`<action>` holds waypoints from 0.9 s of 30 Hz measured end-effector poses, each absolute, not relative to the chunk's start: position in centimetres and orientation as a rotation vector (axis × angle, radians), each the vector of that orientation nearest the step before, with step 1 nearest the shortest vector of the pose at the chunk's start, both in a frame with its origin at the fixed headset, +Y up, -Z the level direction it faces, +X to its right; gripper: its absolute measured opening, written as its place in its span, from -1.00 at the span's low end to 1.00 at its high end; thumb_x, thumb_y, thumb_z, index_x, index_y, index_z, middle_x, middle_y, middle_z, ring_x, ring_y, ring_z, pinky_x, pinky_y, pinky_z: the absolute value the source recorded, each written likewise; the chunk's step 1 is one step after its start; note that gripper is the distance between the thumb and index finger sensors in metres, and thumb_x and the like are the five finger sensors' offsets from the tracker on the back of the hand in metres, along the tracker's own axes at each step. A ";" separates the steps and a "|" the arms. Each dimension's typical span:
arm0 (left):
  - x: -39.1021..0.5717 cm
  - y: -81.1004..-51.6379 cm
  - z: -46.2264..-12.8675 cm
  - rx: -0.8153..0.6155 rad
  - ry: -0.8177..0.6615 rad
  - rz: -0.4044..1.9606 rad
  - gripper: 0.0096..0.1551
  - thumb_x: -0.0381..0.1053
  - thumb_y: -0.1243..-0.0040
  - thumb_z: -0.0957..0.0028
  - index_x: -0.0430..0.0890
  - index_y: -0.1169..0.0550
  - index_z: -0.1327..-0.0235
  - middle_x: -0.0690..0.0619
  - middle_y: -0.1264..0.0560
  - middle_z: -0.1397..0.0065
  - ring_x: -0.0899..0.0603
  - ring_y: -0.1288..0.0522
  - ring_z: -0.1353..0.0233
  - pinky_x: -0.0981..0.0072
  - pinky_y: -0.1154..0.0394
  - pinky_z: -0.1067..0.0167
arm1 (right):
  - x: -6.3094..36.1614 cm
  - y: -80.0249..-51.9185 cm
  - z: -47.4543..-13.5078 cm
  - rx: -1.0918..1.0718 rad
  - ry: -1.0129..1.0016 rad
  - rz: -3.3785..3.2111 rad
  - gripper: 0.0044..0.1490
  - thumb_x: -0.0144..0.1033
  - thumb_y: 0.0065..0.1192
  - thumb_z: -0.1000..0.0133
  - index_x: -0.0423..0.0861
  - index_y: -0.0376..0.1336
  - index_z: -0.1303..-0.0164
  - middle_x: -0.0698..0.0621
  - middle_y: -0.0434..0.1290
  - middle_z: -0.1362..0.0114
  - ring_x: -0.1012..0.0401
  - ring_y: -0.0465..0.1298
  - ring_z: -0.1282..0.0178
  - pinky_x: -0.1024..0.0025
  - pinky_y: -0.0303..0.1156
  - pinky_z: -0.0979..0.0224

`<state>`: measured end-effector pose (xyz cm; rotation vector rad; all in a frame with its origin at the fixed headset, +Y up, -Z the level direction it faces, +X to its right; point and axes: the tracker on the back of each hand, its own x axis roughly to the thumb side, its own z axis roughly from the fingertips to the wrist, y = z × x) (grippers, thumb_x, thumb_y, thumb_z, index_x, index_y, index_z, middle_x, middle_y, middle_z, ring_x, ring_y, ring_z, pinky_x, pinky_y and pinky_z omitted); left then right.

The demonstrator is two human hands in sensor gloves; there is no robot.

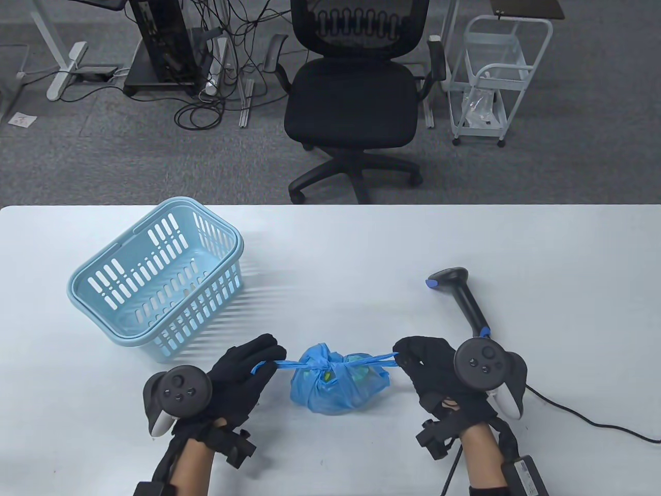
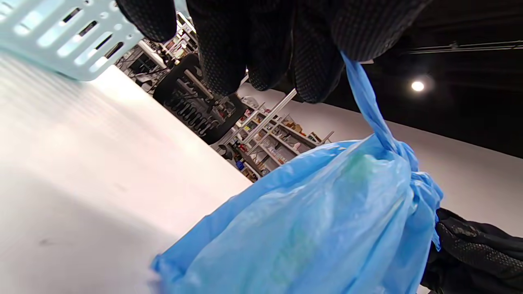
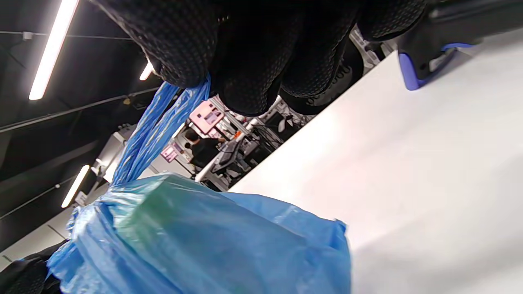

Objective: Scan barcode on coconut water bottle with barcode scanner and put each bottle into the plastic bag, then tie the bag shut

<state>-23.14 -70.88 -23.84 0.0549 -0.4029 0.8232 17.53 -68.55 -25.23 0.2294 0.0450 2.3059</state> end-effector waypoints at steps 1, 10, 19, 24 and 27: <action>-23.3 -71.1 -23.9 0.037 -0.397 0.830 -0.51 0.13 -0.07 -0.45 0.06 -0.63 -0.54 0.02 -0.41 -0.79 -0.26 -0.40 -0.73 -0.43 -0.17 -0.58 | 17.8 -68.8 -25.3 0.218 0.064 2.302 -0.55 -0.20 0.26 -0.19 -0.12 0.39 -0.22 -0.04 0.54 -0.29 -0.10 0.44 -0.50 -0.34 0.17 -0.55; -24.0 -72.0 -24.1 -0.037 -0.379 0.825 -0.50 0.13 -0.05 -0.45 0.06 -0.62 -0.56 0.03 -0.43 -0.78 -0.28 -0.35 -0.76 -0.45 -0.14 -0.59 | 18.9 -69.9 -25.7 0.174 0.141 2.295 -0.54 -0.21 0.24 -0.19 -0.13 0.39 -0.23 -0.04 0.55 -0.29 -0.10 0.44 -0.50 -0.34 0.17 -0.56; -23.8 -71.2 -23.9 -0.031 -0.376 0.705 -0.48 0.21 -0.06 -0.45 0.14 -0.57 -0.62 -0.01 -0.35 -0.83 -0.29 -0.28 -0.79 -0.44 -0.11 -0.59 | 18.6 -69.8 -25.6 0.170 0.127 2.348 -0.55 -0.17 0.24 -0.21 -0.11 0.38 -0.24 -0.03 0.52 -0.32 -0.12 0.41 -0.52 -0.34 0.14 -0.55; -23.3 -68.3 -23.0 0.011 -0.389 0.442 -0.17 0.37 -0.10 -0.40 0.08 -0.26 -0.88 -0.02 -0.06 -0.94 -0.32 -0.02 -0.87 -0.45 0.00 -0.61 | 17.5 -68.2 -24.8 0.189 0.017 2.528 -0.36 -0.04 0.20 -0.23 -0.06 0.23 -0.47 -0.08 0.34 -0.56 -0.19 0.30 -0.60 -0.38 0.06 -0.56; -22.8 -66.9 -21.9 0.037 -0.390 0.222 -0.03 0.45 -0.05 -0.38 0.08 -0.09 -0.94 0.00 0.11 -0.97 -0.33 0.16 -0.88 -0.47 0.10 -0.61 | 16.8 -67.4 -23.8 0.233 0.009 2.663 -0.14 0.13 0.11 -0.23 -0.02 0.02 -0.68 -0.19 0.02 -0.77 -0.29 0.08 -0.70 -0.45 -0.04 -0.55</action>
